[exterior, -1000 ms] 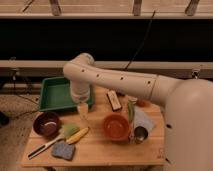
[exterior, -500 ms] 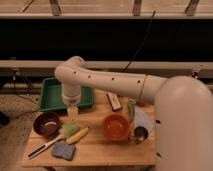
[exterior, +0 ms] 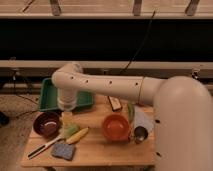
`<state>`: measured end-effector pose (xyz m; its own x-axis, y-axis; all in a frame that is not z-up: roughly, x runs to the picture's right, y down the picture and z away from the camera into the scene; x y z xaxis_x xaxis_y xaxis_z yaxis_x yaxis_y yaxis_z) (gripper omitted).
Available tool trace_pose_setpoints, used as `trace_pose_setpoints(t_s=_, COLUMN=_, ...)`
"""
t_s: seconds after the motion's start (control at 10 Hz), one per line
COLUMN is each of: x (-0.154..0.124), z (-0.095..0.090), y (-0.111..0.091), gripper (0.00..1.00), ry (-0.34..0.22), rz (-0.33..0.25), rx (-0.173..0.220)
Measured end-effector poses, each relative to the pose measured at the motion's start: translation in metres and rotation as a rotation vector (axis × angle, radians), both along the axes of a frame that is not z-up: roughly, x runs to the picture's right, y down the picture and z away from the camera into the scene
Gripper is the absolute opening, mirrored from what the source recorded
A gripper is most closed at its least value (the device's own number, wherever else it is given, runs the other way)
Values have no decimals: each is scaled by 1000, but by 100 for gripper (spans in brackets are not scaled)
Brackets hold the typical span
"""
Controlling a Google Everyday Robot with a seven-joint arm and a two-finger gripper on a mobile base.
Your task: Place sponge in red bowl
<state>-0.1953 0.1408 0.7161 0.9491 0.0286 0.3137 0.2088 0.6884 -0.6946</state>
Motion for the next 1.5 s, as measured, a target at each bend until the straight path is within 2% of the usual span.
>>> trace_pose_setpoints(t_s=0.6, x=-1, z=1, y=1, gripper=77, ry=6, rz=7, rx=-2)
trace_pose_setpoints(t_s=0.8, x=-6, z=-3, y=22, gripper=77, ry=15, rz=14, rx=-14)
trace_pose_setpoints(t_s=1.2, x=-10, z=-27, y=84, gripper=77, ry=63, rz=48, rx=-47)
trace_pose_setpoints(t_s=1.5, x=-7, z=-33, y=108, gripper=77, ry=99, rz=76, rx=-75)
